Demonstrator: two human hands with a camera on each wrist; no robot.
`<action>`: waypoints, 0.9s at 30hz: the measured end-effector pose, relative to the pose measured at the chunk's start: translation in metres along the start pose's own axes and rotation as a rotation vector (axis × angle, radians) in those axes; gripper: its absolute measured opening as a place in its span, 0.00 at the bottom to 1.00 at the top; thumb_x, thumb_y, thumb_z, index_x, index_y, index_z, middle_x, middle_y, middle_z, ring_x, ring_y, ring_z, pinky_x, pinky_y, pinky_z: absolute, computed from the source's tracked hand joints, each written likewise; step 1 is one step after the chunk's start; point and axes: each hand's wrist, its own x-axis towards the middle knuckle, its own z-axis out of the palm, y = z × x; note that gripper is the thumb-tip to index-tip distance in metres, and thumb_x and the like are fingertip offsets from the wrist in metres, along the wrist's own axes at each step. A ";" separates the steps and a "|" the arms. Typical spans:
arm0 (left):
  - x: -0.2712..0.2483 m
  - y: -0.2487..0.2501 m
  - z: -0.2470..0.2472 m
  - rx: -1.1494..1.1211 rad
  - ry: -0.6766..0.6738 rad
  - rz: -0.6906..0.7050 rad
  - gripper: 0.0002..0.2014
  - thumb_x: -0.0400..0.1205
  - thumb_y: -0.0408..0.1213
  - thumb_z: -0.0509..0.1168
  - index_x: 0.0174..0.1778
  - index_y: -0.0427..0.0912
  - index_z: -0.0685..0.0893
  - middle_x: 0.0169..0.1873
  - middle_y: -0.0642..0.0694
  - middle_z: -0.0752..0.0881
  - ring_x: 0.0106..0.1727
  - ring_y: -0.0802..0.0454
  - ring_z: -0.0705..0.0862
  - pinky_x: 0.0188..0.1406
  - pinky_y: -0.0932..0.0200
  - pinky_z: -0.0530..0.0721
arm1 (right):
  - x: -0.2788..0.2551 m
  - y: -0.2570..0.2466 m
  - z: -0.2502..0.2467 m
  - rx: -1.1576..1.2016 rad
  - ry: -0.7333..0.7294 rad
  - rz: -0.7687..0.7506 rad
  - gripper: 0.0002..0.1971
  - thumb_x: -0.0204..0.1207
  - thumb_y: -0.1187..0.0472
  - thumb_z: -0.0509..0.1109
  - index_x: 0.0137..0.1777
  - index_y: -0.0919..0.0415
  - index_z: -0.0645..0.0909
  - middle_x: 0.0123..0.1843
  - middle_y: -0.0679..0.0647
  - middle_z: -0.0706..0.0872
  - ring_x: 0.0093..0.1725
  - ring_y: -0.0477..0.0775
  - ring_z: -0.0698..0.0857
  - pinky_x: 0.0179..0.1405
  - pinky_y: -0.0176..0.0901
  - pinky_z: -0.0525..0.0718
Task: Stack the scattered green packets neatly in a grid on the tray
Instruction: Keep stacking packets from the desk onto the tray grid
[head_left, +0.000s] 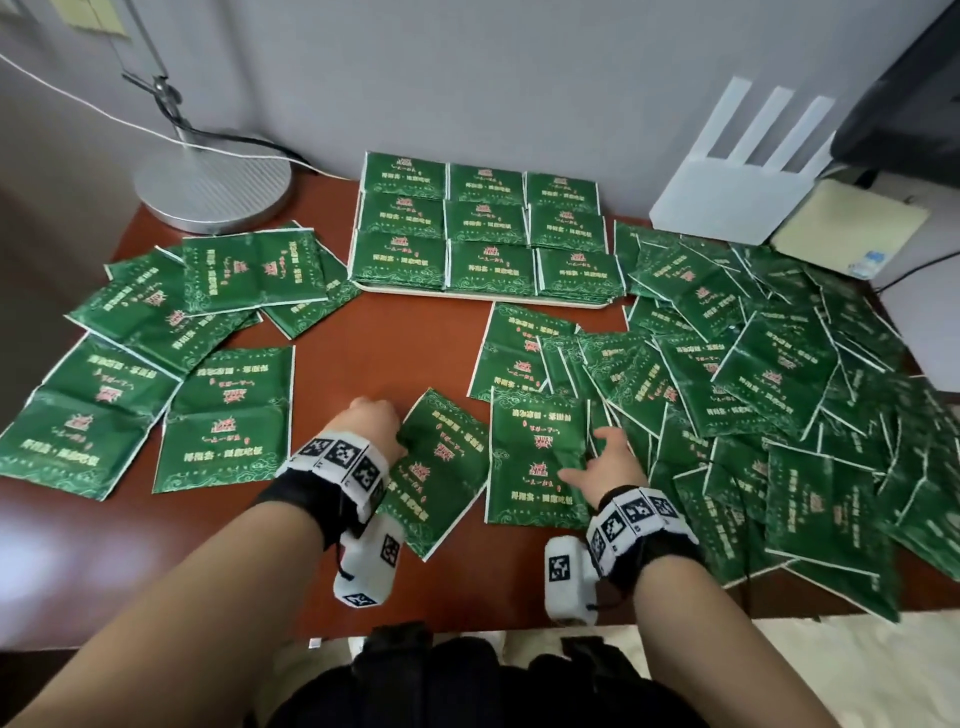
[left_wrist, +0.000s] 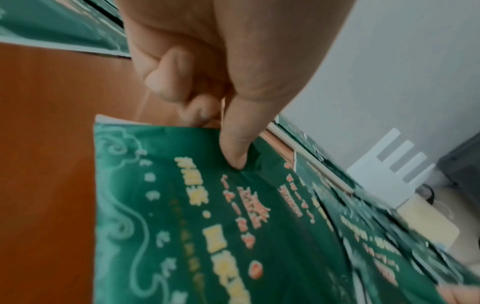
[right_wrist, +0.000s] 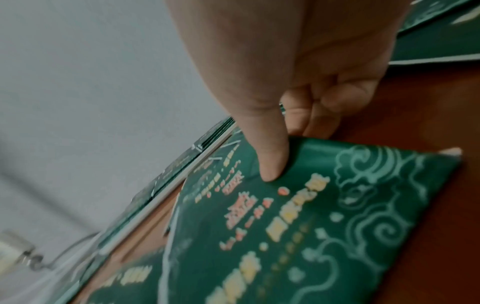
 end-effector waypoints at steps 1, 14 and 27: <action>0.001 -0.004 -0.003 -0.055 0.018 0.004 0.19 0.80 0.40 0.65 0.66 0.39 0.74 0.63 0.41 0.76 0.57 0.46 0.81 0.58 0.55 0.81 | -0.001 -0.001 -0.001 0.002 -0.004 -0.002 0.31 0.72 0.60 0.74 0.72 0.59 0.65 0.67 0.60 0.80 0.62 0.61 0.82 0.62 0.53 0.79; 0.001 -0.050 -0.042 -0.988 0.239 0.268 0.23 0.79 0.24 0.64 0.67 0.50 0.75 0.62 0.39 0.78 0.33 0.57 0.84 0.28 0.76 0.83 | -0.014 -0.041 -0.025 0.448 0.159 -0.329 0.39 0.75 0.69 0.69 0.80 0.52 0.52 0.49 0.57 0.82 0.41 0.52 0.85 0.36 0.32 0.77; -0.003 -0.037 -0.037 -0.646 0.424 0.005 0.01 0.80 0.38 0.66 0.44 0.46 0.80 0.49 0.48 0.82 0.35 0.58 0.79 0.26 0.68 0.73 | 0.037 -0.055 -0.050 0.063 0.143 -0.569 0.09 0.78 0.61 0.66 0.53 0.47 0.84 0.57 0.58 0.81 0.46 0.53 0.80 0.43 0.39 0.77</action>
